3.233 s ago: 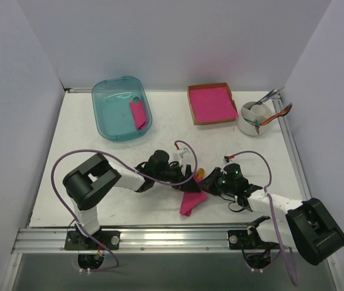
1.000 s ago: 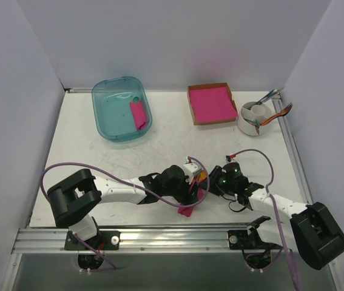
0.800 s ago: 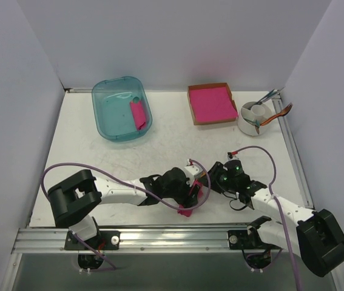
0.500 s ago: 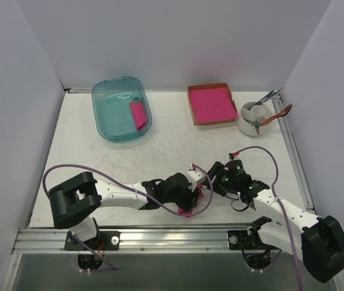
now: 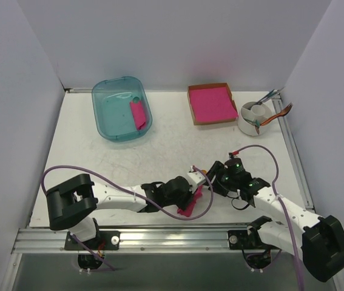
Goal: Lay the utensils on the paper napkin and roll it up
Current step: Pick up the utensils from the center of the board.
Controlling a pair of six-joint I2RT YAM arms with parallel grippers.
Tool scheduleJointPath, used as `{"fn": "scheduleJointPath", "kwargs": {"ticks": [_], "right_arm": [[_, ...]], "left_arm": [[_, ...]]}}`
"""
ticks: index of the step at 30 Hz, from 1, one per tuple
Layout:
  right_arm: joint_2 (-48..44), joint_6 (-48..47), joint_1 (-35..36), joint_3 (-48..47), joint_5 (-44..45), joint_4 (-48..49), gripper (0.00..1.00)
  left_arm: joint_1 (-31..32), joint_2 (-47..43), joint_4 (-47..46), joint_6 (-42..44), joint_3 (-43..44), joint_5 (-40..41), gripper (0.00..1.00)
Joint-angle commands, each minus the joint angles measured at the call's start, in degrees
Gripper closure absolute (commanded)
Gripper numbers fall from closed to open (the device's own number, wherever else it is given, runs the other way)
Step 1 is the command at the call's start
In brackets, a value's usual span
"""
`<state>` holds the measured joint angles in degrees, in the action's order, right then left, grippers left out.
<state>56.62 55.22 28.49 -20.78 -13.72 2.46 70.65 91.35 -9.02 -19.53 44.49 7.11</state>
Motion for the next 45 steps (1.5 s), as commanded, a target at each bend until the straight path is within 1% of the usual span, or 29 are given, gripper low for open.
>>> {"fn": "scheduleJointPath", "kwargs": {"ticks": [1, 2, 3, 5, 9, 15, 19, 22, 32, 41, 45], "right_arm": [[2.17, -0.47, 0.07, -1.20, 0.27, 0.70, 0.44], [2.70, -0.47, 0.07, -1.46, 0.01, 0.97, 0.43], [3.31, -0.47, 0.07, -1.64, 0.00, 1.06, 0.37], [4.19, -0.90, 0.07, -2.16, -0.17, 1.50, 0.32], [5.51, -1.61, 0.07, -2.78, -1.22, 2.99, 0.30], [9.73, -2.84, 0.07, -2.69, -4.04, 7.82, 0.32], [12.02, -2.66, 0.16, -2.08, -5.62, 10.81, 0.33], [13.16, -3.10, 0.34, -1.99, -5.62, 10.46, 0.33], [12.46, -3.63, 1.22, -0.59, -6.15, 9.76, 0.35], [10.09, -4.95, 1.30, 1.96, -5.97, 7.83, 0.34], [9.21, -5.91, 1.30, 2.14, -6.06, 6.16, 0.36]], "left_arm": [[1.68, -2.40, 1.72, 1.77, 0.95, 3.25, 0.86], [2.03, -2.75, 2.16, 1.95, 0.95, 3.69, 0.89], [2.21, -2.84, 2.42, 2.30, 1.12, 4.22, 0.97], [3.17, -3.28, 3.04, 2.74, 1.13, 5.19, 0.98], [4.67, -4.60, 2.52, 4.14, 0.43, 6.42, 0.98], [5.64, -6.80, 0.40, 5.55, -1.69, 6.68, 0.97], [5.90, -6.36, 0.14, 5.82, -2.04, 6.86, 0.98], [6.08, -5.31, 0.40, 5.82, -1.69, 7.12, 0.98], [7.66, -2.94, -1.09, 6.78, -0.98, 7.30, 0.98], [8.36, -0.21, -1.62, 7.14, 0.42, 7.21, 0.98], [8.89, 0.67, -1.88, 7.58, 0.86, 7.39, 0.98]]}}
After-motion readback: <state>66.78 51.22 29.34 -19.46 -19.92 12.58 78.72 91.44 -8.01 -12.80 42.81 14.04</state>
